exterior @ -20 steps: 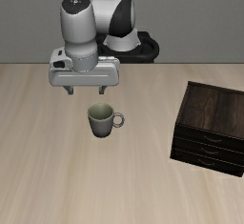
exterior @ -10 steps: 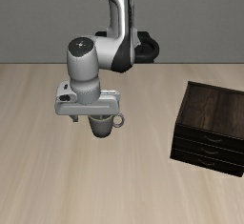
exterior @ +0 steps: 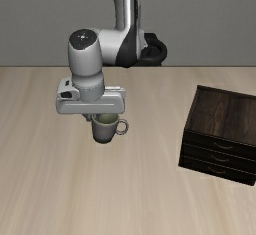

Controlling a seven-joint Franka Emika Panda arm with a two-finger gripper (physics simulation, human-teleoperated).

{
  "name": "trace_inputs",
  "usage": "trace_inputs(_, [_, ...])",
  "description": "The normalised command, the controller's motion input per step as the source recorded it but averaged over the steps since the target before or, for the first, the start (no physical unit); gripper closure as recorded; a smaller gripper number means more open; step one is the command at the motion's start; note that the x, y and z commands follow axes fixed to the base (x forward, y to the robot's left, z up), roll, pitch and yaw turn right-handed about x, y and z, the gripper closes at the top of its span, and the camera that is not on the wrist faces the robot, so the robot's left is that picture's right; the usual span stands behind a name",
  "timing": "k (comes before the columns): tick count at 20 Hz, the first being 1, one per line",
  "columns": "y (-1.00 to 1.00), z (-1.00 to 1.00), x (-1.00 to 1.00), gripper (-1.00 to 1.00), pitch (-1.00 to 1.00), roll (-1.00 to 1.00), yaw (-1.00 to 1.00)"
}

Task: Pick up the green mug on the table and place it on the wooden cabinet

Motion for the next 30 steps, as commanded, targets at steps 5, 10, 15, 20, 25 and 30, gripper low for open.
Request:
trace_inputs(5, [0.0, 1.0, 0.0, 1.0, 0.0, 0.0, 0.0])
trace_inputs(10, [0.0, 1.0, 0.0, 1.0, 0.0, 0.0, 0.0])
trace_inputs(15, [0.0, 1.0, 0.0, 1.0, 0.0, 0.0, 0.0])
trace_inputs(20, [0.2, 0.8, 0.0, 1.0, 0.0, 0.0, 0.0])
trace_inputs(25, [1.0, 0.0, 0.0, 1.0, 0.0, 0.0, 0.0])
trace_inputs(30, [1.0, 0.0, 0.0, 1.0, 0.0, 0.0, 0.0])
